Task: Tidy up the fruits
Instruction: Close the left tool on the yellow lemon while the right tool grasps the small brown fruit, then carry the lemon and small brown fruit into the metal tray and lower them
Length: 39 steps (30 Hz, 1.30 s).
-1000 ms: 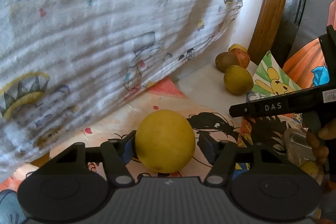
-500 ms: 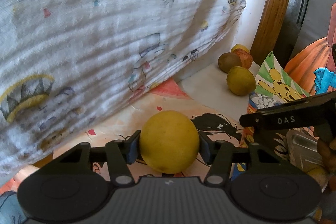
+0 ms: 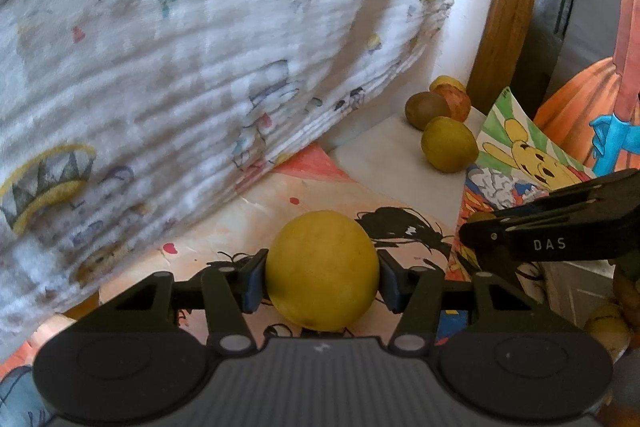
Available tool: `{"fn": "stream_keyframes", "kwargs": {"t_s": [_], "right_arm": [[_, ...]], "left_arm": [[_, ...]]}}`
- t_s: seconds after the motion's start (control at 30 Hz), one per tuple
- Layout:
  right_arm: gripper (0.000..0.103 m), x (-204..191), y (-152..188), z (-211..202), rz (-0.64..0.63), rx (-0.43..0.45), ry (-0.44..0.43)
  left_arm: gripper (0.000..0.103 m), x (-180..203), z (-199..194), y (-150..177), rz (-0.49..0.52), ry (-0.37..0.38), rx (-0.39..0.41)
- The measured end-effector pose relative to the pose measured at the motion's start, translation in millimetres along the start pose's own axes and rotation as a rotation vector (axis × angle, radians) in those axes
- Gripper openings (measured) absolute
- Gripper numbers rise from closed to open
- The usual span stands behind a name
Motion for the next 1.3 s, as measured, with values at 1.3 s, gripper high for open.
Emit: {"fn": "stream_keyframes", "kwargs": {"t_s": [1.3], "right_arm": [[0.028, -75.6, -33.8, -214.9, 0.066, 0.422, -0.045]], "left_arm": [[0.059, 24.6, -161.5, -11.1, -0.047, 0.142, 0.152]]}}
Point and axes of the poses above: each gripper's, at about its wrist camera, not at the fingertips, and z roughly the way its jaws point, x to its right, y to its underside, the point moved 4 cm from there along z, roughly the way its jaws point, and after that the axes turned 10 degrees about x, right-handed, at the moved point
